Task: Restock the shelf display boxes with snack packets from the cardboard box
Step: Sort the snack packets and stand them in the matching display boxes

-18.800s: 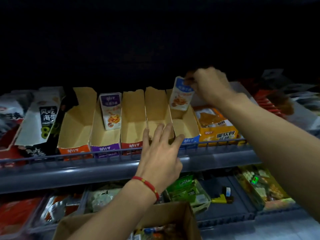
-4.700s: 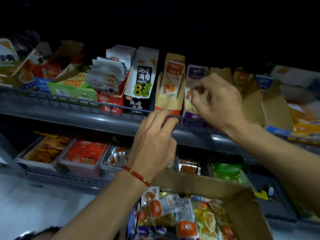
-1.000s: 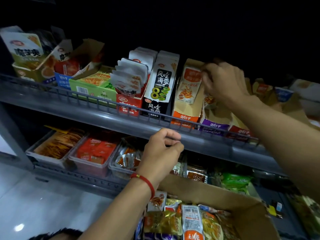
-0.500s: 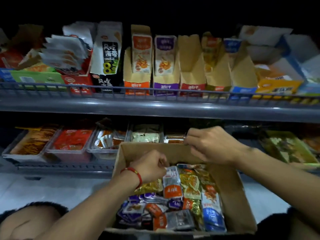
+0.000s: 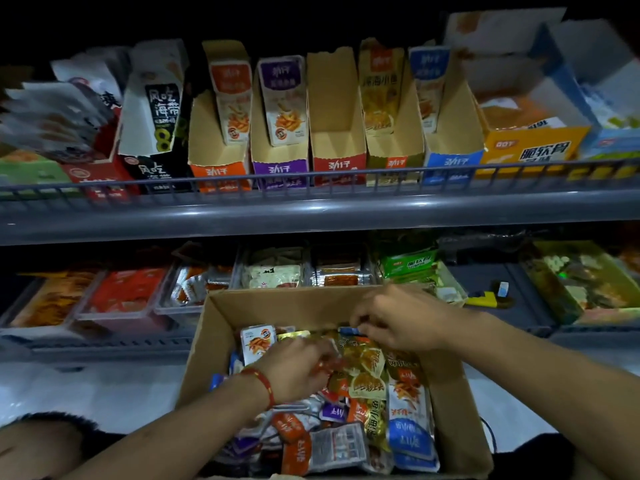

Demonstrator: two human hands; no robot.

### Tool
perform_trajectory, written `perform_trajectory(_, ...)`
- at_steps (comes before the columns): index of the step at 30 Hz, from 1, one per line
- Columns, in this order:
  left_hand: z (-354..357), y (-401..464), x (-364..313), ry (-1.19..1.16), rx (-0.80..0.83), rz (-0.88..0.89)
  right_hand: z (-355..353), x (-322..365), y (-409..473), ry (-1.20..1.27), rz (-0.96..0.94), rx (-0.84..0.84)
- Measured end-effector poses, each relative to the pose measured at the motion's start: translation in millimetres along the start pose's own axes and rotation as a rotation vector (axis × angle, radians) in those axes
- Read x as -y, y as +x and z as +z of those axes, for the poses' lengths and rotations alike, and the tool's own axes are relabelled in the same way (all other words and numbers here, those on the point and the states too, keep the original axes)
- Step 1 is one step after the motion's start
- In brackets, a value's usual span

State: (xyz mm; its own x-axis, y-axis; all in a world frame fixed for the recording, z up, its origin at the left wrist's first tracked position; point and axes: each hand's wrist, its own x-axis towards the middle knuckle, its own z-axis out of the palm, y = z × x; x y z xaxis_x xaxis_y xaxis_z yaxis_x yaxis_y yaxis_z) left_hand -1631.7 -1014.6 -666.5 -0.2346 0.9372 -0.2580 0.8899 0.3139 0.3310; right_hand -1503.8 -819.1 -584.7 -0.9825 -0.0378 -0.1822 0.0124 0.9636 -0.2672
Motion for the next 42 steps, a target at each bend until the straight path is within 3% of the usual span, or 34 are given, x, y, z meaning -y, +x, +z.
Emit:
perform_trajectory(4, -38, -1, -11, -0.654, -0.163, -0.202, 1, 4, 5, 0.18, 0.018, 0.003)
perform_trajectory(9, -68, -13, -27, -1.208, -0.206, -0.295, -19, 2, 7, 0.484, 0.142, -0.286)
perform_trajectory(13, -76, -26, -33, -1.345, -0.236, -0.316, -32, -1, -2, 0.827, 0.307, -0.38)
perform_trajectory(17, -87, -34, -40, -1.613, -0.432, -0.305, -42, 3, -10, 1.056, 0.353, -0.465)
perform_trajectory(21, -109, -46, -46, -1.755, -0.506, -0.241, -53, 13, -13, 1.269, 0.368, -0.529)
perform_trajectory(27, -124, -63, -44, -1.87, -0.509, -0.208, -65, 32, -8, 1.309, 0.381, -0.572)
perform_trajectory(31, -136, -68, -34, -1.814, -0.552, -0.138, -80, 40, -3, 1.327, 0.384, -0.637)
perform_trajectory(35, -152, -73, -21, -1.595, -0.735, -0.125, -110, 55, 11, 1.141, 0.294, -0.699)
perform_trajectory(39, -164, -73, -4, -0.811, -1.051, -0.224, -171, 66, 46, 0.714, 0.126, -0.917)
perform_trajectory(42, -170, -62, 9, -0.241, -1.141, -0.168, -222, 71, 84, 0.354, 0.026, -1.052)
